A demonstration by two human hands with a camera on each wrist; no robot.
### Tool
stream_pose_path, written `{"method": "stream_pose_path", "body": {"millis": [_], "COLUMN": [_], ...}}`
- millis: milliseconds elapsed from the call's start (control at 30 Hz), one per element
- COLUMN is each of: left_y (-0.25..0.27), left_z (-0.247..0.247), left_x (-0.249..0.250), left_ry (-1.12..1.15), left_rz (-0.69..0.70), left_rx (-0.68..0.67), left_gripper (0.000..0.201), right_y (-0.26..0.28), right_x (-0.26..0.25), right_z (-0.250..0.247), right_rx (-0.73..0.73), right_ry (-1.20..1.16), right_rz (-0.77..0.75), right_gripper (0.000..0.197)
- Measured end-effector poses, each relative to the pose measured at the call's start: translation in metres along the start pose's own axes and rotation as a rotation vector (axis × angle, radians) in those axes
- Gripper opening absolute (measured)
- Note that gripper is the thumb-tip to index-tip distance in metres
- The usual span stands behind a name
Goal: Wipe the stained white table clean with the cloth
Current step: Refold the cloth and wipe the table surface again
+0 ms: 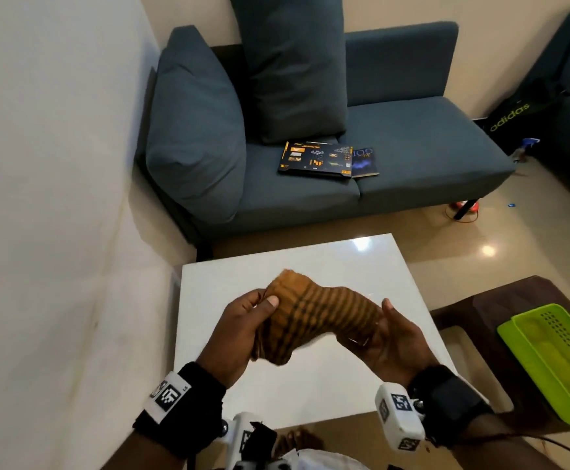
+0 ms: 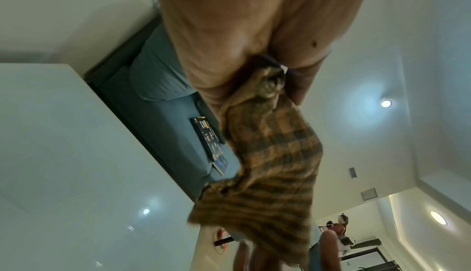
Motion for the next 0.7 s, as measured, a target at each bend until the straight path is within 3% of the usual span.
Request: {"method": "stream_pose_path", "body": {"millis": [100,333,467,600,700], "left_y": [-0.002,-0.001,0.002,-0.001,0.000], "left_z": [-0.001,-0.032,-0.042,-0.055,-0.062], "left_x": [0.010,0.007,-0.002,-0.017,-0.020], "left_ry": [-0.050,-0.115,-0.145,-0.344,-0.495], "left_rz": [0.040,0.106,0.160,0.260,0.305], "left_rx": [-0.001,0.113,0.180,0.396,0.396], "left_gripper": [0.024,0.023,0.027,0.015,0.014], "right_y": [-0.005,-0.015,-0.016,-0.019,-0.019], "right_x": [0.021,0.024,0.018,0.013,0.013], "right_z": [0.010,0.034,0.047,0.053,0.058], "right_rx": [-0.011,0.014,0.067,0.098,0.099], "right_ry": [0.024,0.187,0.388,0.555,0.745], "right_rz": [0.013,-0.180,-0.243,-0.301,-0.337], "right_gripper": [0.097,0.118,0.094,0.079,0.064]}}
Point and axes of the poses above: each hand's wrist, its own y-axis away from the middle knuckle, its own z-axis out of the palm, x = y × z, the point moved 1 cm from there along -y, towards the middle knuckle, and after that the axes turned 2 degrees about -z, right-handed, at the moved point
